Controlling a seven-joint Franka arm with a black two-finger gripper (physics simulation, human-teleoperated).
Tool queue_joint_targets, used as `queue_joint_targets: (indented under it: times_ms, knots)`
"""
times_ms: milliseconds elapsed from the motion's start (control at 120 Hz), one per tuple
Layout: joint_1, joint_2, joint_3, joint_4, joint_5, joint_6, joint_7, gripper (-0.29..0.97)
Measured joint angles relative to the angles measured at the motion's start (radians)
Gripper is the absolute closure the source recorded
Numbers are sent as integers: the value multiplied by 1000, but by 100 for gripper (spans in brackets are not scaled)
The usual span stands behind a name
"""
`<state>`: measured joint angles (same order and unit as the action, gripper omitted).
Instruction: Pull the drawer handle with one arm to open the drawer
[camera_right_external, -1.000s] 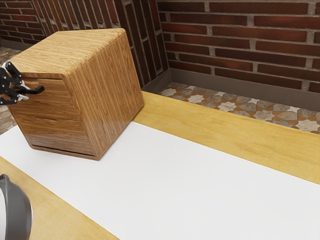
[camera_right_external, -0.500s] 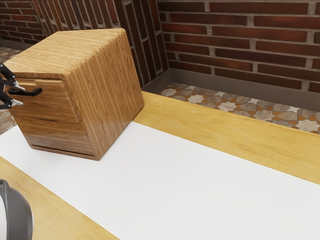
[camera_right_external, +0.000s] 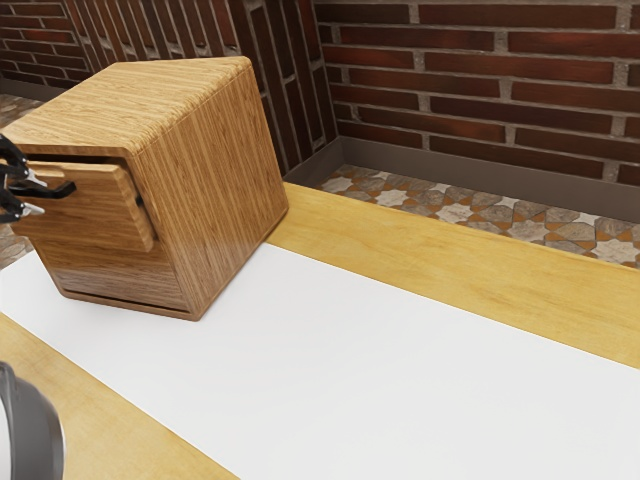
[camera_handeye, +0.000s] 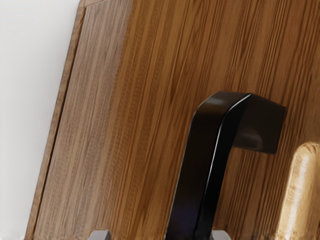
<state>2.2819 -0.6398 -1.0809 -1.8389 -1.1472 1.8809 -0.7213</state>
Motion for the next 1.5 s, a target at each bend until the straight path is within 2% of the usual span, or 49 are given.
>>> queue_joint_targets:
  times_ms: [242,525,1500]
  knots:
    - [-71,-18,81,-58,1,-1,-1,49]
    - [-125,-27,129,-80,2,-1,-2,49]
    - [-214,-92,269,-213,6,-18,-1,50]
